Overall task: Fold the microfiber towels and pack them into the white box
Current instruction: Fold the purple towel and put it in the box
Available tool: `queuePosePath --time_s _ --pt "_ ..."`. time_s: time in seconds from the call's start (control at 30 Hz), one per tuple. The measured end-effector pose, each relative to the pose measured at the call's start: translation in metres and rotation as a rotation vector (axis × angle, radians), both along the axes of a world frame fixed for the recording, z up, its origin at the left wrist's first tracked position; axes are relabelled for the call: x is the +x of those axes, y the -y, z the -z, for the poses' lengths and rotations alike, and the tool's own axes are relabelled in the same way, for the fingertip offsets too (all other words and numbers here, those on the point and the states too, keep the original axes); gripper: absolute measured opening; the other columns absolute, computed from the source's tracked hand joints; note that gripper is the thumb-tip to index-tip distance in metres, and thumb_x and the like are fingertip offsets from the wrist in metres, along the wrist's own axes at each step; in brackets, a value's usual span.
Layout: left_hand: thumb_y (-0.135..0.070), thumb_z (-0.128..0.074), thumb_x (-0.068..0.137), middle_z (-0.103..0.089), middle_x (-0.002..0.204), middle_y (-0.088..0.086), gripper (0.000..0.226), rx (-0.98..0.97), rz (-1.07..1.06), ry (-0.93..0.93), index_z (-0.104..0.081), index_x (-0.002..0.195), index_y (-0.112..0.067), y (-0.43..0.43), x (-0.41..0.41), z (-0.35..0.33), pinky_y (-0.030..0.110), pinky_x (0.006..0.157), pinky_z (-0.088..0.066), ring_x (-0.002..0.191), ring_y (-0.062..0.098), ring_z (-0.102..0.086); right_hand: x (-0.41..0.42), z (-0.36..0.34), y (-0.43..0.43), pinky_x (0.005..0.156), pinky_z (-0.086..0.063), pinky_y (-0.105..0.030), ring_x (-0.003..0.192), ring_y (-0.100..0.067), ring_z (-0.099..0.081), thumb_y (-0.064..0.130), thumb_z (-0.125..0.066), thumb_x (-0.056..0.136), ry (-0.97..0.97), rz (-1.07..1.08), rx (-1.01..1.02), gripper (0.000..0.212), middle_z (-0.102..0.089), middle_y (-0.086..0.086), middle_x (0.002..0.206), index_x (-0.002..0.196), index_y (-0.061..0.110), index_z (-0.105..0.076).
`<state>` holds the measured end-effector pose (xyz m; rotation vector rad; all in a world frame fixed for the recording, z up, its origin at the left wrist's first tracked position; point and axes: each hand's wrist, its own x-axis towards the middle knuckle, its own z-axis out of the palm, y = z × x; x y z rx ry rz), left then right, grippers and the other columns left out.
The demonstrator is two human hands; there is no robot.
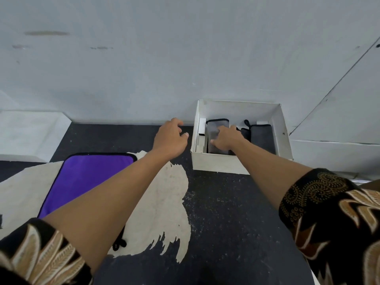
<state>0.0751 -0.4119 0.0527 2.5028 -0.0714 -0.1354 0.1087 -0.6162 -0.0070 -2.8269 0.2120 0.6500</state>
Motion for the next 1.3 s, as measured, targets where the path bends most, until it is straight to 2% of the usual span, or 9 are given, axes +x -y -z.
queuePosePath --time_s 0.2,0.3,0.4,0.57,0.77,0.87,1.1,1.2,1.3 --pt "-0.027 -0.062 0.093 -0.057 0.124 0.003 0.041 0.088 0.058 -0.001 -0.051 0.131 -0.016 -0.029 -0.017 0.004 0.041 0.095 -0.05 0.11 0.021 -0.057 -0.036 -0.03 -0.022 0.105 -0.04 -0.05 0.132 -0.04 -0.036 0.051 -0.05 0.094 0.13 0.158 0.082 0.067 -0.033 -0.022 0.146 0.145 0.011 -0.034" --pt "-0.028 -0.061 0.093 -0.054 0.128 0.005 0.044 0.108 0.095 -0.002 -0.051 0.133 -0.015 -0.049 -0.029 0.008 0.039 0.093 -0.049 0.111 0.022 -0.057 -0.059 -0.045 -0.048 0.101 -0.041 -0.049 0.129 -0.037 -0.039 0.05 -0.052 0.094 0.278 0.206 0.107 0.059 -0.04 -0.018 0.139 0.138 0.012 -0.041" --pt "-0.03 -0.061 0.094 -0.052 0.131 0.005 0.046 0.118 0.113 0.006 -0.049 0.136 -0.016 -0.076 -0.041 0.009 0.039 0.093 -0.05 0.113 0.023 -0.056 -0.083 -0.059 -0.087 0.098 -0.04 -0.046 0.124 -0.035 -0.042 0.047 -0.056 0.093 0.442 0.222 0.09 0.052 -0.045 -0.015 0.134 0.13 0.012 -0.047" --pt "-0.032 -0.059 0.094 -0.048 0.136 0.005 0.051 0.157 0.124 0.035 -0.045 0.141 -0.017 -0.142 -0.06 0.007 0.037 0.093 -0.048 0.122 0.023 -0.052 -0.118 -0.06 -0.173 0.102 -0.039 -0.045 0.127 -0.034 -0.042 0.045 -0.06 0.091 0.578 0.202 0.106 0.056 -0.044 -0.014 0.139 0.135 0.014 -0.045" --pt "-0.033 -0.057 0.095 -0.046 0.138 0.007 0.051 0.221 0.071 0.016 -0.044 0.142 -0.017 -0.237 -0.085 0.021 0.04 0.095 -0.048 0.123 0.027 -0.05 -0.15 -0.031 -0.272 0.103 -0.04 -0.043 0.129 -0.032 -0.041 0.043 -0.062 0.091 0.47 0.172 0.154 0.059 -0.038 -0.012 0.145 0.14 0.018 -0.041" --pt "-0.035 -0.058 0.094 -0.045 0.14 0.009 0.054 0.259 0.008 -0.044 -0.044 0.143 -0.016 -0.287 -0.096 0.037 0.043 0.101 -0.045 0.127 0.031 -0.047 -0.159 -0.013 -0.314 0.102 -0.042 -0.045 0.13 -0.032 -0.04 0.043 -0.062 0.091 0.387 0.155 0.181 0.06 -0.037 -0.012 0.146 0.14 0.018 -0.041" --pt "-0.037 -0.058 0.093 -0.042 0.14 0.014 0.05 0.36 -0.162 -0.228 -0.048 0.136 -0.014 -0.378 -0.123 0.077 0.042 0.098 -0.045 0.124 0.034 -0.047 -0.174 0.03 -0.375 0.102 -0.044 -0.046 0.131 -0.033 -0.037 0.045 -0.059 0.092 0.16 0.079 0.14 0.059 -0.031 -0.012 0.148 0.14 0.02 -0.036" --pt "-0.039 -0.056 0.093 -0.04 0.141 0.012 0.043 0.423 -0.139 -0.302 -0.052 0.129 -0.015 -0.402 -0.134 0.095 0.042 0.097 -0.043 0.124 0.032 -0.044 -0.184 0.048 -0.387 0.108 -0.038 -0.05 0.14 -0.036 -0.025 0.044 -0.058 0.092 0.072 -0.008 0.085 0.062 -0.016 -0.01 0.159 0.145 0.025 -0.033" --pt "-0.042 -0.054 0.093 -0.033 0.147 0.01 0.044 0.453 -0.076 -0.409 -0.049 0.131 -0.019 -0.417 -0.145 0.111 0.042 0.101 -0.039 0.127 0.032 -0.039 -0.198 0.065 -0.391 0.112 -0.028 -0.053 0.146 -0.037 -0.012 0.046 -0.057 0.092 -0.049 -0.084 0.02 0.071 0.001 -0.005 0.164 0.152 0.03 -0.022"
